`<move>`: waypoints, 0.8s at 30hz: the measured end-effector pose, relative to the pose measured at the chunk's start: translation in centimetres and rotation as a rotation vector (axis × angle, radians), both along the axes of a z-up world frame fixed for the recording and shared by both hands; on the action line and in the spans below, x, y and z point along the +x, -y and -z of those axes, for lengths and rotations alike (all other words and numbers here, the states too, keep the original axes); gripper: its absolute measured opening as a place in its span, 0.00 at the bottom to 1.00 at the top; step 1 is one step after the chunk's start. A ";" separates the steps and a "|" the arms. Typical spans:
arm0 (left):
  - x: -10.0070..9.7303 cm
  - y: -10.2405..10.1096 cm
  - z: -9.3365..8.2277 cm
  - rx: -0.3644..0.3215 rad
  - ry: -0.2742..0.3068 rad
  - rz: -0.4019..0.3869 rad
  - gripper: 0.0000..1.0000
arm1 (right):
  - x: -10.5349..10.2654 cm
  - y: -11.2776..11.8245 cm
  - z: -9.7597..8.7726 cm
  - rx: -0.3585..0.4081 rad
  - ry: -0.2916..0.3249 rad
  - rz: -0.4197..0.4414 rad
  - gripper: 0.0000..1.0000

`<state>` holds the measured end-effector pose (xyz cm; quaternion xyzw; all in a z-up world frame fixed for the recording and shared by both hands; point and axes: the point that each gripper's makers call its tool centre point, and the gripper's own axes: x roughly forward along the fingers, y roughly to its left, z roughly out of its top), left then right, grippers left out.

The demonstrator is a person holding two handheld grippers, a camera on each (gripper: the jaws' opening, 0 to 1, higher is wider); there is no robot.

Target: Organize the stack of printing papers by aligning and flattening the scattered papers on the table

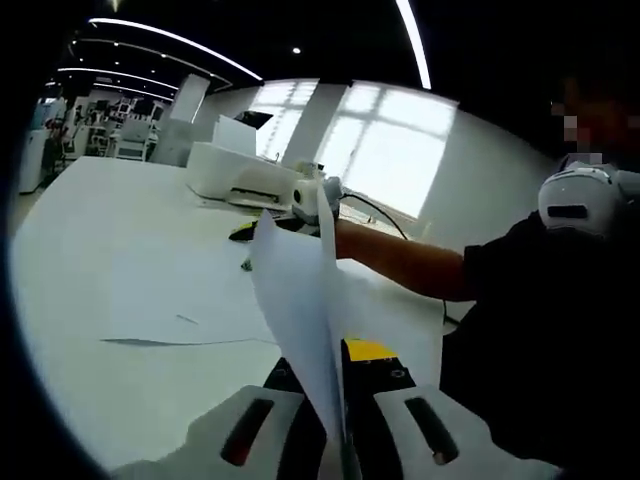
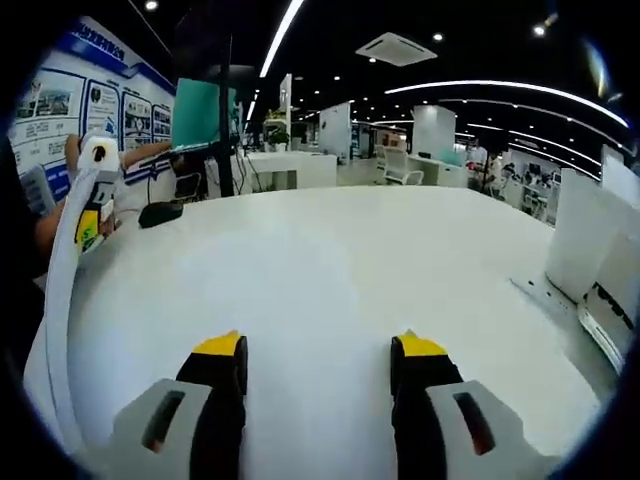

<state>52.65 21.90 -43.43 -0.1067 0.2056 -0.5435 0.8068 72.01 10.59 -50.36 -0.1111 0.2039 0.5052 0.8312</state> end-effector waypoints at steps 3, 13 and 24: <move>0.0 0.0 0.1 0.002 -0.005 -0.002 0.07 | -0.2 0.1 0.0 0.000 0.015 -0.005 0.51; -0.1 0.2 0.5 0.007 -0.012 0.006 0.07 | 0.4 0.2 -0.3 0.044 0.025 0.027 0.43; -0.1 0.3 0.7 0.009 -0.016 0.007 0.07 | 0.4 0.2 -0.5 0.072 0.006 0.031 0.29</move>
